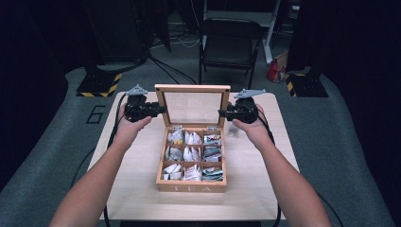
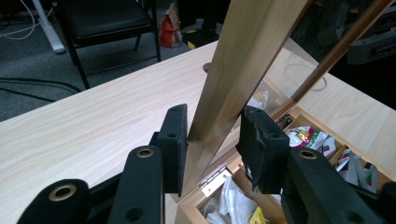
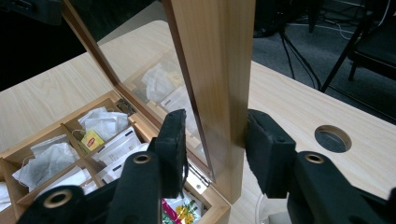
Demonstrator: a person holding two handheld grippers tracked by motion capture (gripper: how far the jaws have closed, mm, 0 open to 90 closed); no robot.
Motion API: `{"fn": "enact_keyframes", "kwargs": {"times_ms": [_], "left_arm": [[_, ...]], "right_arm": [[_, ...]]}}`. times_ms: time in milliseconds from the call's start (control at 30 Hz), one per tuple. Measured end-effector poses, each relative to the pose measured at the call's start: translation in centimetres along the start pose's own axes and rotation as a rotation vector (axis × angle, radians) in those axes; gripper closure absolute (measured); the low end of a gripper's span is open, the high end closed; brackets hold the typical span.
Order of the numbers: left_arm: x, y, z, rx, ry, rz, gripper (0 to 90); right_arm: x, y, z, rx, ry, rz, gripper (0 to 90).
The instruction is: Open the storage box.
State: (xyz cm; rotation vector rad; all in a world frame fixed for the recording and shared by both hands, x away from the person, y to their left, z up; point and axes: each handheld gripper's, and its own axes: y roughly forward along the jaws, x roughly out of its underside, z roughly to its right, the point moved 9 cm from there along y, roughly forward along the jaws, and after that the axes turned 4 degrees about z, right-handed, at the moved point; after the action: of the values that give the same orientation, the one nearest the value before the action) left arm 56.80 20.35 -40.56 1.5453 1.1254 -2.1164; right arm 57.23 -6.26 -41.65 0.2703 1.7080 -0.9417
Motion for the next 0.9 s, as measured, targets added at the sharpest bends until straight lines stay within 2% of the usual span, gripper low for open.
{"fn": "enact_keyframes", "kwargs": {"times_ms": [167, 333, 400, 633, 800, 900], "left_arm": [[0.2, -0.5, 0.4, 0.004, 0.028, -0.017, 62.5], [0.3, -0.7, 0.7, 0.006, 0.031, -0.023, 62.5], [0.4, -0.7, 0.7, 0.004, 0.034, -0.02, 62.5], [0.9, -1.2, 1.2, 0.01, 0.035, -0.016, 62.0], [1.3, -1.5, 1.6, 0.005, 0.05, -0.017, 61.9], [1.6, -1.7, 1.8, 0.01, 0.053, -0.019, 61.5]], "right_arm": [[0.1, -0.7, -0.5, 0.007, 0.023, 0.0, 57.4], [-0.4, -1.8, -1.1, 0.0, 0.027, 0.021, 54.8], [-0.4, -2.1, -1.3, -0.001, 0.042, 0.013, 54.8], [-0.6, -2.9, -2.0, -0.005, 0.037, 0.002, 54.7], [-1.6, -3.9, -2.7, -0.005, 0.031, 0.035, 55.7], [-1.9, -4.5, -3.1, -0.003, 0.023, 0.035, 57.5]]}}
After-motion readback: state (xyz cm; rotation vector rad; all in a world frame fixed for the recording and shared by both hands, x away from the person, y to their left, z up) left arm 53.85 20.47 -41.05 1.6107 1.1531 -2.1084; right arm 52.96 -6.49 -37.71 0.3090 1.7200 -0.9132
